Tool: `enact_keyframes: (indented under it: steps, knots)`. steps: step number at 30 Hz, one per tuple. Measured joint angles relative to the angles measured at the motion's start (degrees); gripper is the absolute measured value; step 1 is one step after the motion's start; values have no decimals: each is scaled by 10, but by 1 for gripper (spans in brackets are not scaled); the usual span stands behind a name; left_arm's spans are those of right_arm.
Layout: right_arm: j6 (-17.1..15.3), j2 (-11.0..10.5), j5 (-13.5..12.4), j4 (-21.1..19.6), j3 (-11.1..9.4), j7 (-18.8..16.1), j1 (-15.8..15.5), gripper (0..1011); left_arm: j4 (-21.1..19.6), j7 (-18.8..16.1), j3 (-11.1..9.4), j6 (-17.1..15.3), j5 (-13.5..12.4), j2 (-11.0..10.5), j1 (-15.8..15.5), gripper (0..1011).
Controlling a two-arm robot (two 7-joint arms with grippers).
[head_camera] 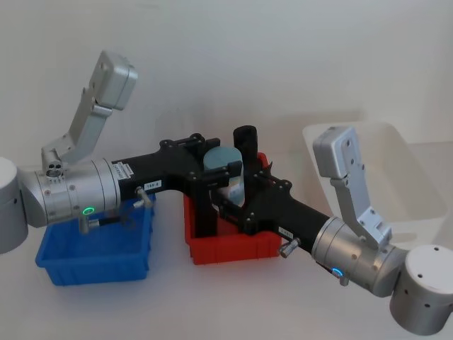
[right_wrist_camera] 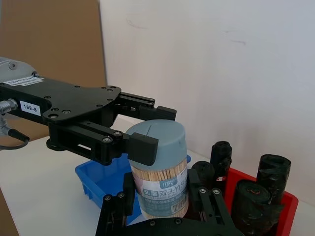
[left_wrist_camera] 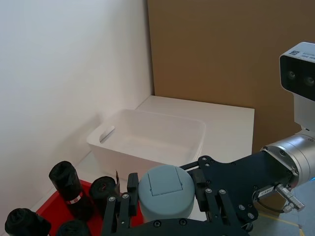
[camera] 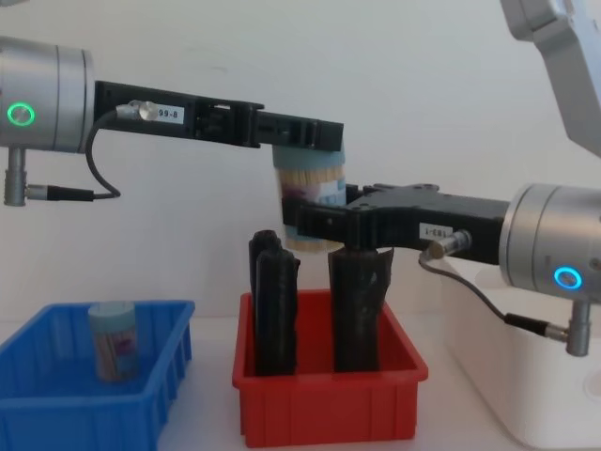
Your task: Pick the cotton swabs from the blue box and place them into the white box.
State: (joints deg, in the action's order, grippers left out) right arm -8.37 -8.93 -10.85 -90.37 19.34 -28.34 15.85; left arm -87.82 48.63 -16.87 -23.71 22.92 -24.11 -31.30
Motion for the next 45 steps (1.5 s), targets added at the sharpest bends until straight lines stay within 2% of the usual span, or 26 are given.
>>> enact_keyframes:
  steps: [4, 6, 15, 21, 29, 34, 45]
  knots:
    - [-1, 2, 1, 6, 2, -1, 5, 636, 0, 1, 0, 0, 0, 0, 0, 702]
    - [-1, 3, 1, 7, 2, -1, 6, 636, 0, 1, 0, 0, 0, 0, 0, 784]
    - [-1, 4, 0, 11, 3, 1, 9, 636, 0, 1, 0, 0, 1, 0, 0, 997]
    - [-1, 2, 0, 10, 3, 9, 9, 636, 0, 1, 0, 0, 1, 0, 0, 1004]
    - [5, -8, -8, -4, -3, 41, -2, 636, 0, 1, 0, 0, 1, 0, 0, 1004]
    - [10, -20, -18, -18, -12, 65, -13, 636, 0, 1, 0, 0, 1, 0, 0, 1004]
    - [22, -54, -54, -45, -44, 134, -40, 636, 0, 1, 0, 0, 1, 0, 0, 1004]
